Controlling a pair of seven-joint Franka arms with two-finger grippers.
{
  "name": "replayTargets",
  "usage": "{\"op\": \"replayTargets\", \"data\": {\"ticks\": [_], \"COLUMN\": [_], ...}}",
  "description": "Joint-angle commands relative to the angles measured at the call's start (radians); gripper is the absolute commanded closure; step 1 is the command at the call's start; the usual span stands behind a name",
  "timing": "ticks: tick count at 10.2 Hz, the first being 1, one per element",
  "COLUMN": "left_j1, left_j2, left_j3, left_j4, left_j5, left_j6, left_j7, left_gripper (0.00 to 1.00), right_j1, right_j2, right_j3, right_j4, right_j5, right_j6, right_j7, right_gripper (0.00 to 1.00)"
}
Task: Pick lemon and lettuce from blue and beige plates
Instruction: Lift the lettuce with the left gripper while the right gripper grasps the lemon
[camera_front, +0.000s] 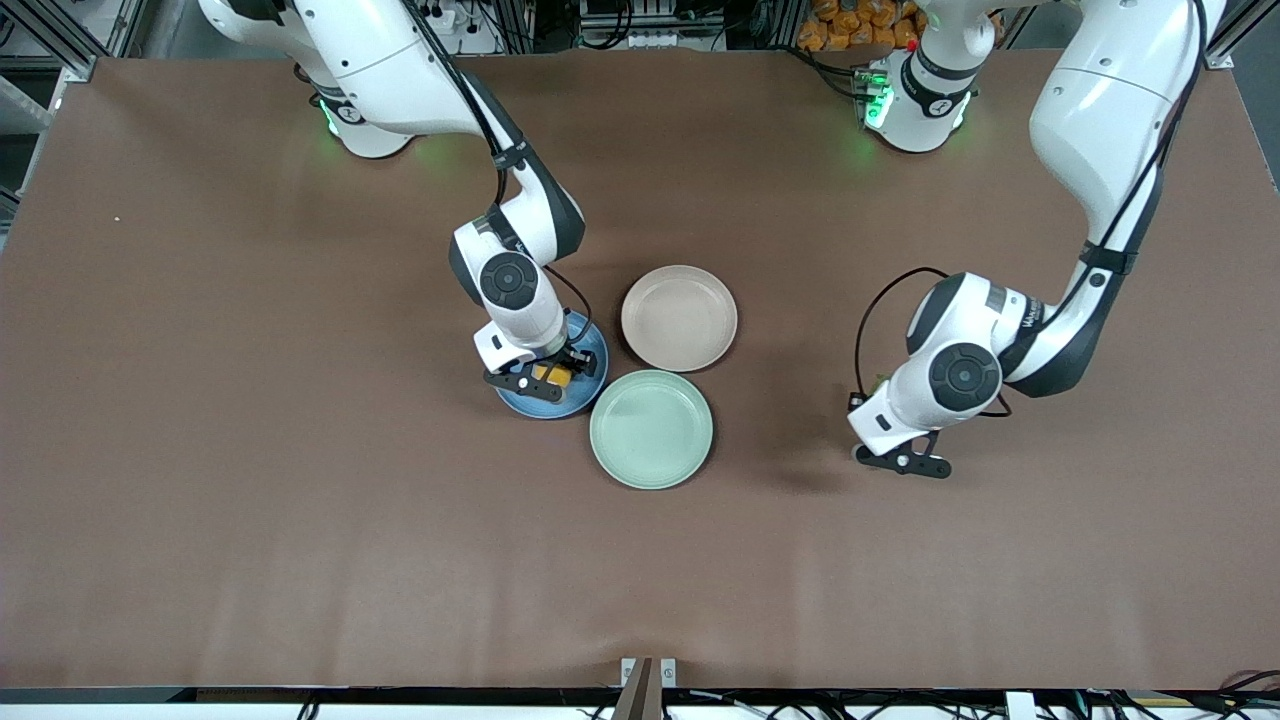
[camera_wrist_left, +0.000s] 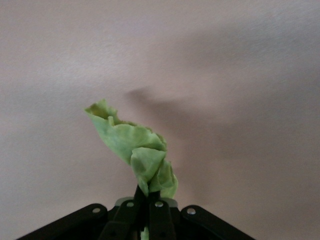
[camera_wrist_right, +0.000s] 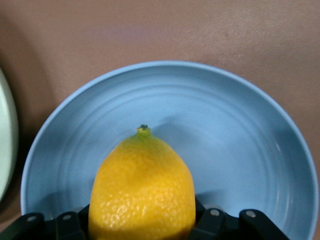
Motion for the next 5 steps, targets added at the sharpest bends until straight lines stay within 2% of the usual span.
{"op": "replayTargets", "data": {"ticks": [1,4,5], "left_j1": [0.041,0.068,0.068], "left_j2": [-0.016,-0.025,-0.025], "left_j3": [-0.009,-0.010,-0.010], "left_j4": [0.006,0.023,0.019], "left_j5": [0.029,0.029,0.029], "left_j6": [-0.018,-0.018,-0.018], "left_j7": [0.074,0.112,0.109], "left_gripper": [1.00,1.00,0.28], "right_j1": [-0.027,-0.087,-0.110], "right_j2": [-0.017,-0.033,-0.040], "right_j3": [-0.004,-0.004,-0.004], "right_j4": [0.076,0.190,0.215], "right_j5": [0.004,0.004,0.004], "right_j6": [-0.150,-0.340,-0.380], "right_j7": [-0.018,-0.083,-0.114], "right_gripper": [0.50,0.50,0.50]}}
